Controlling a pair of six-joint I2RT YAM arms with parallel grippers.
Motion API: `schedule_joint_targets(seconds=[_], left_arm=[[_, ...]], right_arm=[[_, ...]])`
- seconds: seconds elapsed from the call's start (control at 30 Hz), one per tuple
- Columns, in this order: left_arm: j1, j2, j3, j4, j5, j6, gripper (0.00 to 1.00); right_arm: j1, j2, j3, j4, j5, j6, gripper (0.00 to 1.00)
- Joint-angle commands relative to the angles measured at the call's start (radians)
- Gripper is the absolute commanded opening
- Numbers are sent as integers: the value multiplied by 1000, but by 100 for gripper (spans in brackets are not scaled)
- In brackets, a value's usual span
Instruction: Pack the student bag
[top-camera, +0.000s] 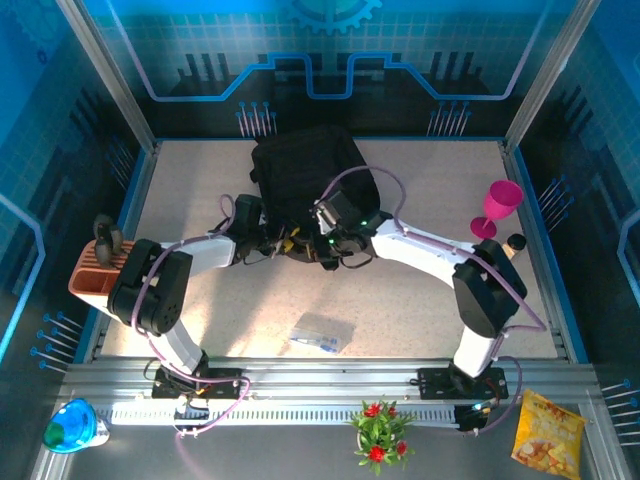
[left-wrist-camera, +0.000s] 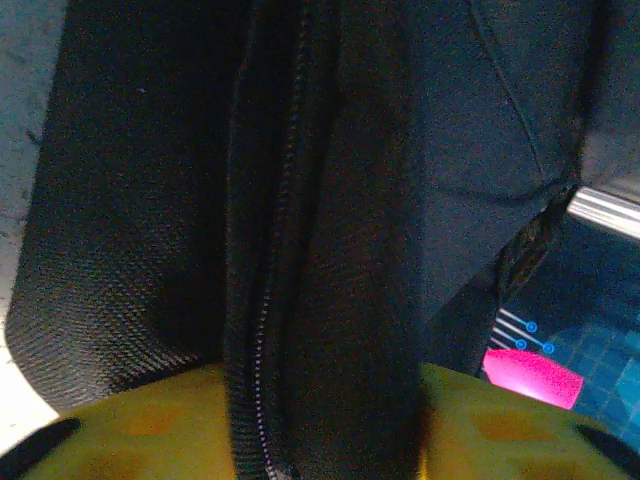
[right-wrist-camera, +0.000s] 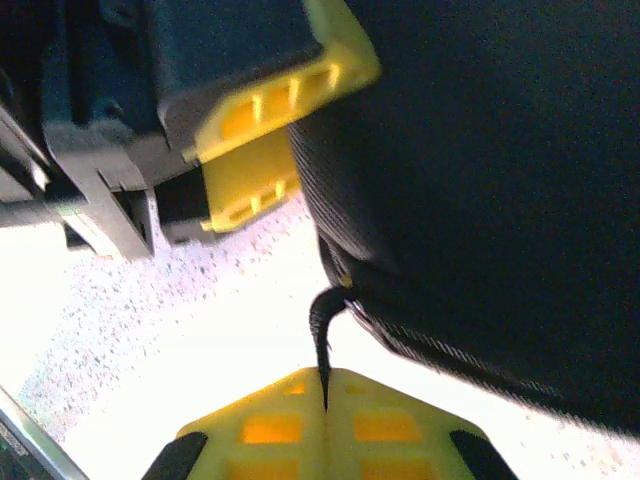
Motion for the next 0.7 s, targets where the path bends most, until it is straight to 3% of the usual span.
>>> schedule_joint_targets(seconds=[0.0,0.1,0.33,0.67], left_arm=[[-5,22,11,-33,-39,31,26],[-3,28,11,-54,-61,56,18],[1,55,7,-20,-24,49,11],[8,39,15,-51,-19,79,4]], right_arm=[[-45,-78,-81,25,46,85,0],[-81,-116,-150,34,61,132,0],[-129,-152,-214,-20,121,195,0],[-174,-208,-212,-129,339,190,0]])
